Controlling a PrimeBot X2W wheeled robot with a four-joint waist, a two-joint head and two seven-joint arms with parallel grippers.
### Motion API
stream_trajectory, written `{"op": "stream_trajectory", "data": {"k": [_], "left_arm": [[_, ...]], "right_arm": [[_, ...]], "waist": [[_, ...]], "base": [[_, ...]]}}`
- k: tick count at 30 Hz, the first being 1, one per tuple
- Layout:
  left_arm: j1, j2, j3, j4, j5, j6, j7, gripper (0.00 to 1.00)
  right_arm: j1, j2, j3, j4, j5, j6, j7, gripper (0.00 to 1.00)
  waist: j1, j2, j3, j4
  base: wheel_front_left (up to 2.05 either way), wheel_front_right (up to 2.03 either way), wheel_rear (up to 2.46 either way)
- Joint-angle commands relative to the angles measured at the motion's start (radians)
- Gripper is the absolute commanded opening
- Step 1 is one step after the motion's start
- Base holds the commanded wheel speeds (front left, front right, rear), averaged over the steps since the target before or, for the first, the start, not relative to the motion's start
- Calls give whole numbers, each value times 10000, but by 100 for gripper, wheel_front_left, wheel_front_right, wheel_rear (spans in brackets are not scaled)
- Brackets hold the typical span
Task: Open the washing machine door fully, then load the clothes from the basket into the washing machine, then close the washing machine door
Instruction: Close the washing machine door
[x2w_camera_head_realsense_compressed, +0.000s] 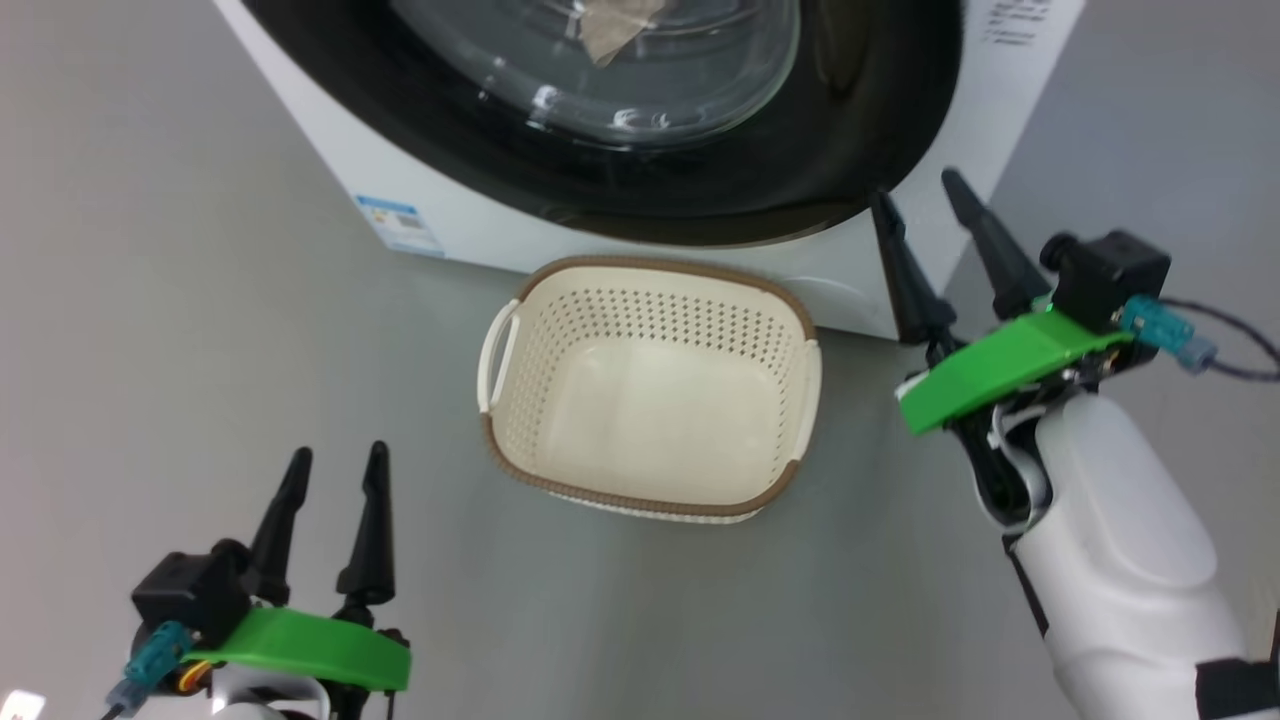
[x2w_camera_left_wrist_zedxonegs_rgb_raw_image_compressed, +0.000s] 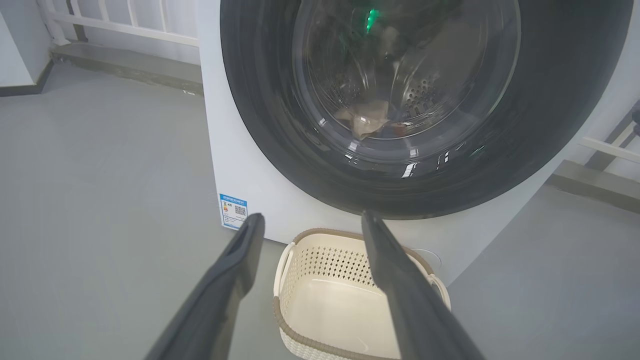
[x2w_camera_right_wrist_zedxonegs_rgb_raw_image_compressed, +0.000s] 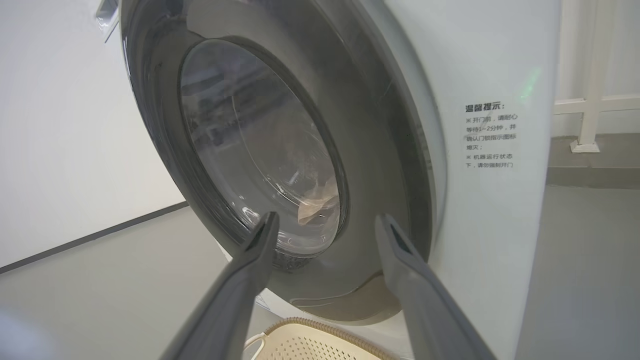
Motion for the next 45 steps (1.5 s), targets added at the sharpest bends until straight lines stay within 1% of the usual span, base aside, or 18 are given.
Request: {"op": "stream_trajectory", "data": {"k": [1, 10, 12, 13, 18, 19, 33, 45], "left_arm": [[91, 357, 425, -112, 66, -16, -65, 100], [273, 793, 655, 175, -64, -16, -65, 100], [291, 850, 637, 190, -100, -16, -65, 100], [321, 966, 634, 206, -141, -16, -65, 100], [384, 1162, 798, 329, -124, -16, -65, 100], [384, 1162, 798, 329, -124, -16, -65, 100], [800, 1300, 1451, 644, 182, -16, -65, 100], [1151, 1323, 1739, 782, 258, -16, -65, 100]], "right_arm": [[312, 255, 229, -347, 123, -13, -48, 100], [1484, 231, 22, -581, 175, -13, -48, 100], [1606, 214, -19, -589, 177, -13, -48, 100], [1806, 168, -108, -607, 173, -13, -48, 100], [2222, 84, -318, -670, 159, -13, -48, 100], [2222, 84, -318, -670, 159, -13, -48, 100], [3062, 48, -445, -1007, 125, -13, -48, 100], [3696, -72, -581, -1039, 129, -13, -48, 100]], "waist": [[0, -1, -358, -382], [0, -1, -912, -1297], [0, -1, -955, -1400], [0, -1, -1004, -1600], [0, -1, -1150, -2085], [0, -1, -1150, -2085], [0, -1, -1602, -3309], [0, -1, -1938, -3866]], "base": [[0, 0, 0], [0, 0, 0], [0, 0, 0], [0, 0, 0], [0, 0, 0], [0, 0, 0], [0, 0, 0], [0, 0, 0]]}}
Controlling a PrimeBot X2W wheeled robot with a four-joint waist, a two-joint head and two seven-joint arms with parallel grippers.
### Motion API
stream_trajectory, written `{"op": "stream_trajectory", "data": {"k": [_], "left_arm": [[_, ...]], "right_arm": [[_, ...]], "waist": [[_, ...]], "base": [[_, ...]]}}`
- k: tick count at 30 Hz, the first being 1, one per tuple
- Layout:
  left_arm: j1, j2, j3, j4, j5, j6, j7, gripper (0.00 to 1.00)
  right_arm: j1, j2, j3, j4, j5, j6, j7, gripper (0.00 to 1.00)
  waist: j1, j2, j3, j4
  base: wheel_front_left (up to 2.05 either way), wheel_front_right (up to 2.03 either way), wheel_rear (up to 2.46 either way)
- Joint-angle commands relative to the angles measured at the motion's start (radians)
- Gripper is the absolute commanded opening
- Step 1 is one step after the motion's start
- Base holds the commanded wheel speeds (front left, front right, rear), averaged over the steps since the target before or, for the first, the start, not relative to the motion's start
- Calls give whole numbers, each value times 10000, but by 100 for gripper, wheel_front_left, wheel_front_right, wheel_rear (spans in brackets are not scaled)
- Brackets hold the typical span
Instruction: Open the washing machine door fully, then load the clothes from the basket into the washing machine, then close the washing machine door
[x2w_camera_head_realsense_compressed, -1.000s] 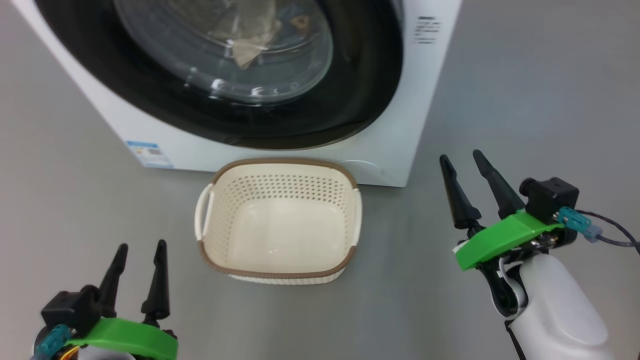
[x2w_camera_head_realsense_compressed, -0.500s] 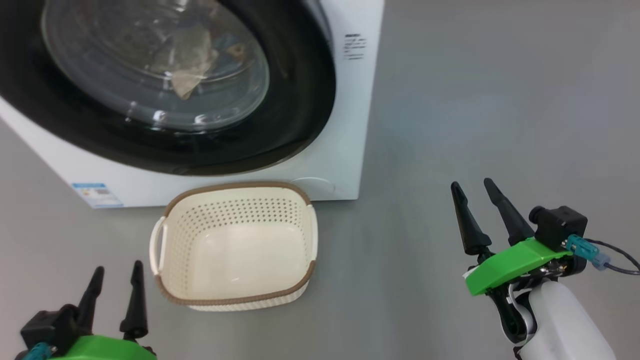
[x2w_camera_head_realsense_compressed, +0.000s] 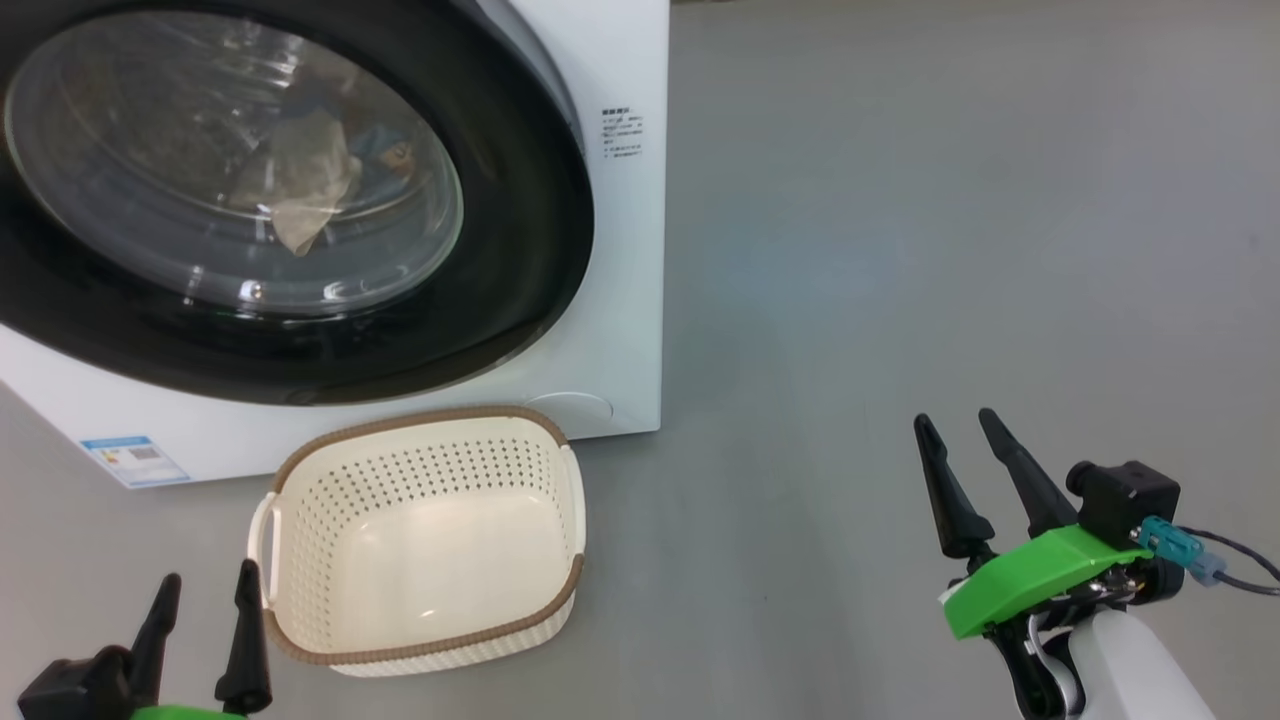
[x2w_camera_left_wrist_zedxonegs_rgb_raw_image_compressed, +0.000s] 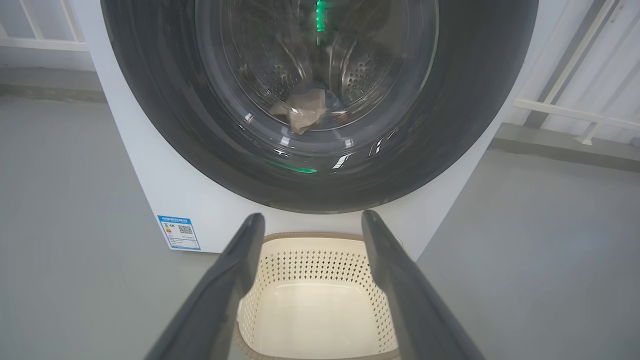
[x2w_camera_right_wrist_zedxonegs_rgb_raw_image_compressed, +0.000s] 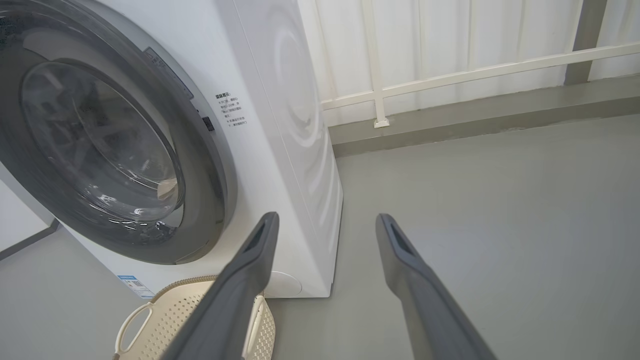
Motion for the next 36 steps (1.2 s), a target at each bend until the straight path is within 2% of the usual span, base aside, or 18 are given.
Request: {"op": "stream_trajectory", "data": {"k": [1, 30, 31, 36], "left_arm": [[-54, 263, 431, -165, 108, -16, -65, 100], [185, 42, 797, -400, 453, -16, -65, 100], [383, -148, 418, -131, 358, 0, 0, 0], [540, -628, 265, 441, 294, 2, 34, 0]], "right_arm": [[134, -26, 182, -288, 45, -13, -48, 100], [421, 12, -61, -400, -51, -13, -48, 100], [389, 4, -265, -119, -13, 0, 0, 0], [839, 148, -262, 503, 40, 0, 32, 0]], "waist": [[0, 0, -133, -139], [0, 0, -235, -177], [0, 0, -234, -177], [0, 0, -233, -173]], "base": [[0, 0, 0], [0, 0, 0], [0, 0, 0], [0, 0, 0]]}}
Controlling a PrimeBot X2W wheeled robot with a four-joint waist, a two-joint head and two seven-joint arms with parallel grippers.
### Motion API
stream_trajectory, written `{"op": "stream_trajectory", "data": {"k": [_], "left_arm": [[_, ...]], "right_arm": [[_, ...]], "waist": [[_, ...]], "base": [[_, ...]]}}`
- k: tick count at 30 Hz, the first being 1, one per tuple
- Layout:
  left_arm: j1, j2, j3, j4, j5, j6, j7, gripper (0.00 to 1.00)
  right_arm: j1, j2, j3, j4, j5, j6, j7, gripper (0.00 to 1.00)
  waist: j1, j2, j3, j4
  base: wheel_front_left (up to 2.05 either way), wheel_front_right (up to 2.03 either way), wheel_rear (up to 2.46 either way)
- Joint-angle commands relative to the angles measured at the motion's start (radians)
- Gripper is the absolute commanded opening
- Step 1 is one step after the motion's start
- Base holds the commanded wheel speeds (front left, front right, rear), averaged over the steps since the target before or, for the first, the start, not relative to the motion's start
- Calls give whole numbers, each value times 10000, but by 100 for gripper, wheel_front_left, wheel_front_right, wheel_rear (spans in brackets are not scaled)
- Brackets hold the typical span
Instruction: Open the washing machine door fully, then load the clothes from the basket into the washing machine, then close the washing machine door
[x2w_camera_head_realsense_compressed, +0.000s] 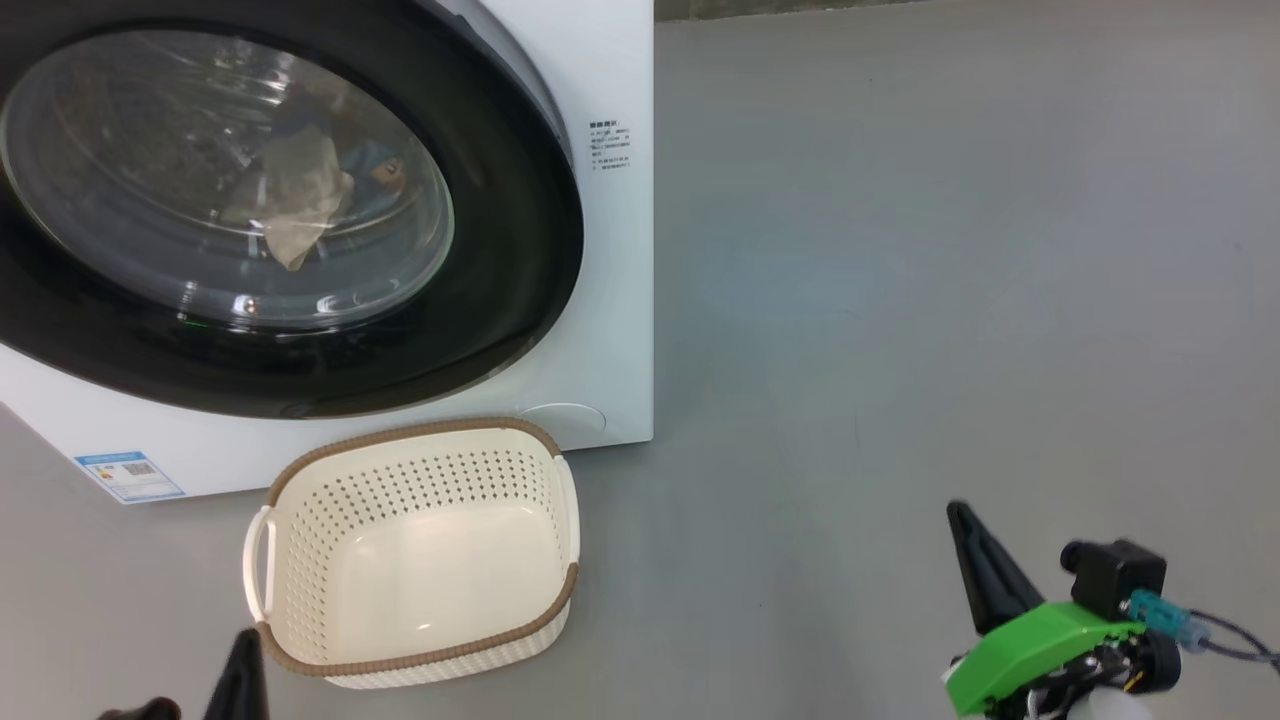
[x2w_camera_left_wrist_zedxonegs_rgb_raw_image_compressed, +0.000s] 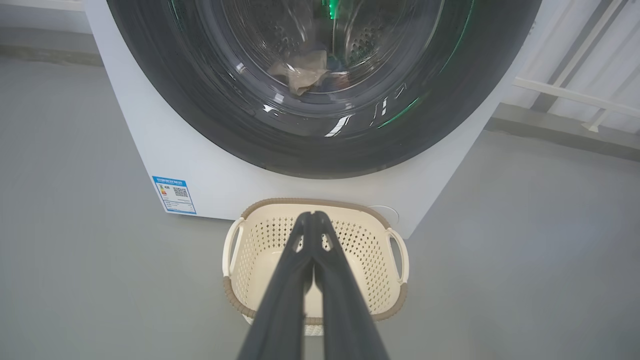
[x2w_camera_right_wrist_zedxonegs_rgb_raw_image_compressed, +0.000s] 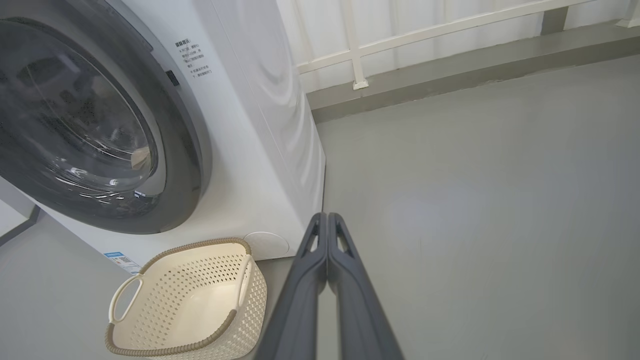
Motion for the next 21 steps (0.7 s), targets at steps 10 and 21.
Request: {"op": "stream_trajectory", "data": {"k": [10, 21], "left_arm": [[-128, 15, 93, -150, -1055, -1, 318, 0], [-254, -38, 159, -209, -2155, -3, 635, 0]], "right_arm": [[23, 22, -151, -300, 1035, -1, 318, 0], [106, 72, -301, -514, 2114, -2, 638, 0]], "waist": [[3, -1, -59, 60], [0, -1, -102, 123]], "base": [[0, 0, 0], [0, 0, 0]]}}
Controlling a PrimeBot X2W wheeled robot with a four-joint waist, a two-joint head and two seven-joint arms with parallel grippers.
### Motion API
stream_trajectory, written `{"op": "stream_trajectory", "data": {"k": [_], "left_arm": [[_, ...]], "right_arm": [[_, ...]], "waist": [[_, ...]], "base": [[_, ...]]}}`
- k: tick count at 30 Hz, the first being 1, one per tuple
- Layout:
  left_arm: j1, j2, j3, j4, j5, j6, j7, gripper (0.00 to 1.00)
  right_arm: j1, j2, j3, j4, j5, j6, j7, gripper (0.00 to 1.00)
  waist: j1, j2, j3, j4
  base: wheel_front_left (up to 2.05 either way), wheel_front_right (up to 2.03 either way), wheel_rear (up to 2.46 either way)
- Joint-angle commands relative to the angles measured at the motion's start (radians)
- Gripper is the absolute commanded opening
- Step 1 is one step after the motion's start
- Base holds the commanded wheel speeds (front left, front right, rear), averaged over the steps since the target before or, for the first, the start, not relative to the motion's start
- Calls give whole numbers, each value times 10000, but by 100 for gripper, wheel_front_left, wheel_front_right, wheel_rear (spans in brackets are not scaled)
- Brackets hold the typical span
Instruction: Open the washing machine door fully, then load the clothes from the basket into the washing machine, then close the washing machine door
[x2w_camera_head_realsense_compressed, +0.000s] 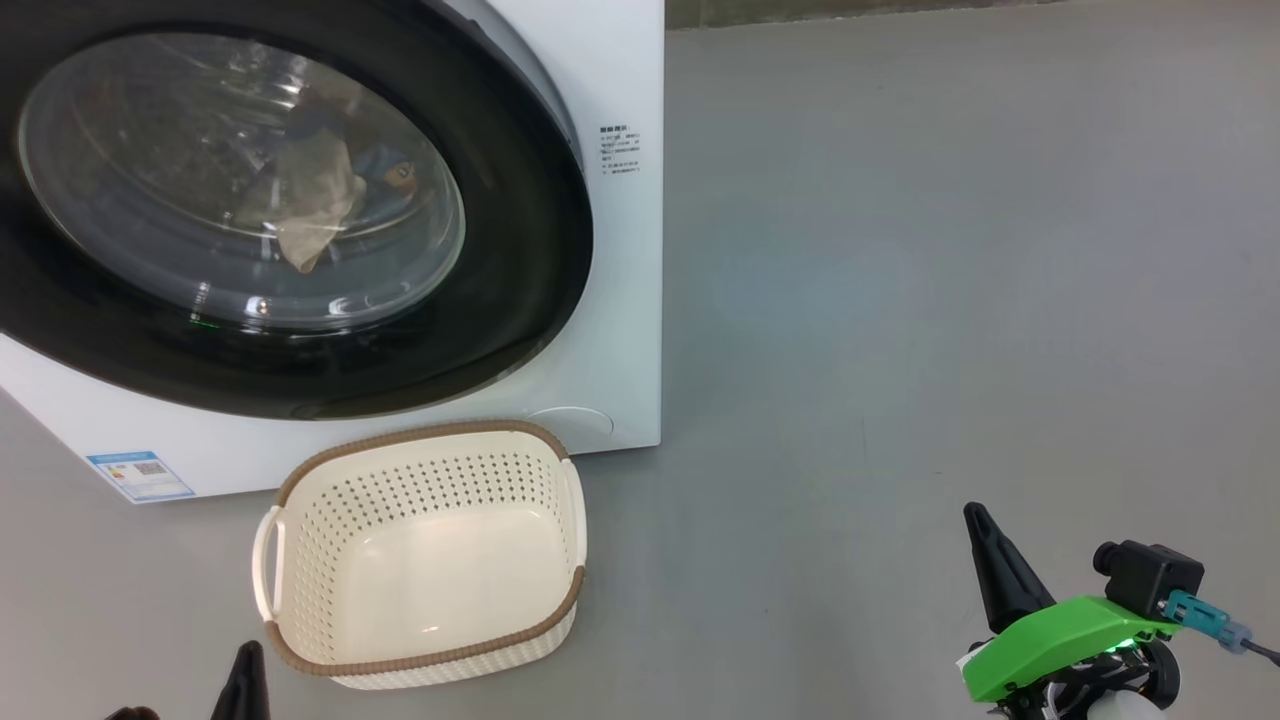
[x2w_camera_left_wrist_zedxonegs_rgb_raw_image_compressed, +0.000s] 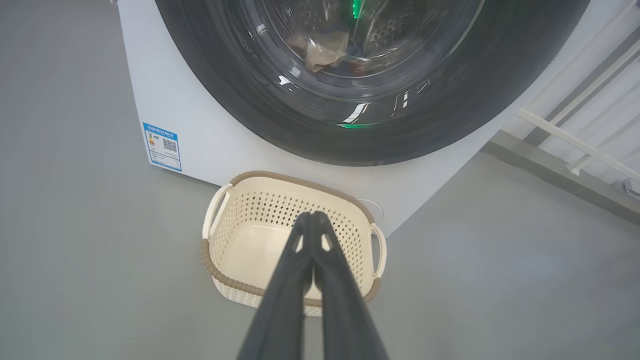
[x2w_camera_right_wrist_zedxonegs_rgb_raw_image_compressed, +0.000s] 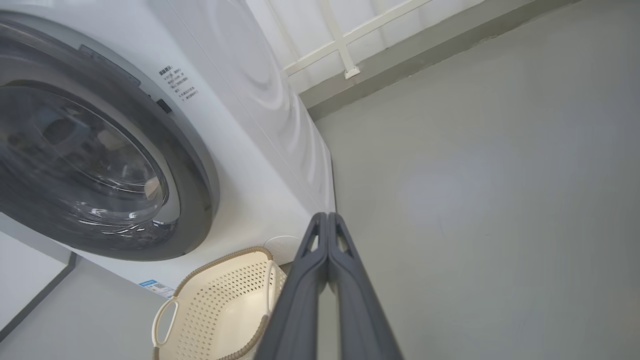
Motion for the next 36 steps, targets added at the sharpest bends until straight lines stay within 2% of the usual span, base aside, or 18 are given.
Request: {"op": "stream_trajectory", "data": {"k": [1, 36], "left_arm": [[-340, 133, 150, -276, -340, -3, 58, 0], [-691, -30, 367, -484, -3742, -8, 1057, 0]], "right_arm": [[-114, -22, -65, -323, 314, -2, 54, 0], [175, 131, -540, -999, 3652, -6, 1058, 0]], "waist": [[-2, 0, -9, 11], [-2, 0, -169, 205]], "base": [[0, 0, 0], [0, 0, 0]]}}
